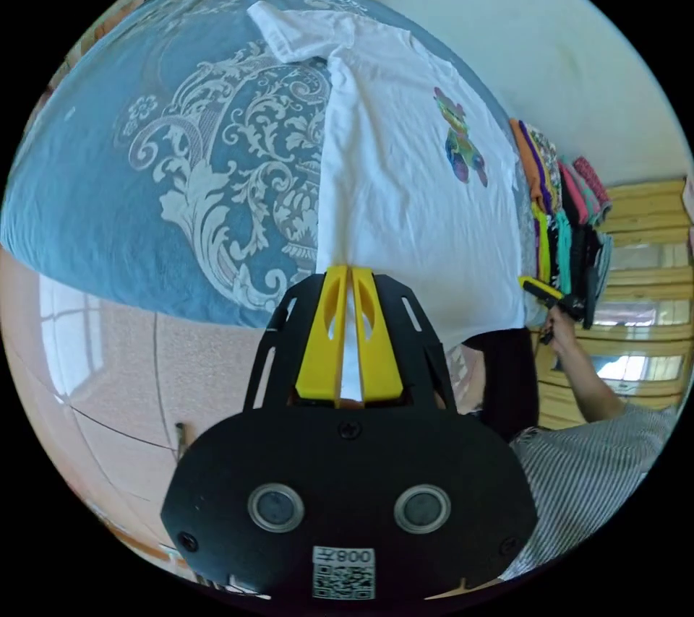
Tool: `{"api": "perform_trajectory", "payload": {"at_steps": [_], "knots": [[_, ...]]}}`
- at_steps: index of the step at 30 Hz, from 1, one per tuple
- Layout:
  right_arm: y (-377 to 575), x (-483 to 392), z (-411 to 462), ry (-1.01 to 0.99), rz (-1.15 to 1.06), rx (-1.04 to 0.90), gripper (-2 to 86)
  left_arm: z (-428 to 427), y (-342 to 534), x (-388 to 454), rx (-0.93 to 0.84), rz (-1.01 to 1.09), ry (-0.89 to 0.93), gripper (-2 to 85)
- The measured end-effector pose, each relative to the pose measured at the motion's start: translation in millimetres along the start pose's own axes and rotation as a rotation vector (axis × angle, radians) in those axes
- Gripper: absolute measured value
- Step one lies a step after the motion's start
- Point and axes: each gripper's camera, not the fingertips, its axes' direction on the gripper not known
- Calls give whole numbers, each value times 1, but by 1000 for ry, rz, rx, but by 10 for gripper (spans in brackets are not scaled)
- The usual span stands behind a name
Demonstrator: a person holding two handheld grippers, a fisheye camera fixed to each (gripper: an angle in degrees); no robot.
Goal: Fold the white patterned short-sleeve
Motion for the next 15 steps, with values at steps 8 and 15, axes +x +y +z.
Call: {"api": "perform_trajectory", "payload": {"at_steps": [8,15], "knots": [[34,85,-24,-327,177,115,2,-92,-8,74,184,-10,117,45],[-6,171,-22,-433,289,328,15,-87,-118,226,78,285,246,69]]}}
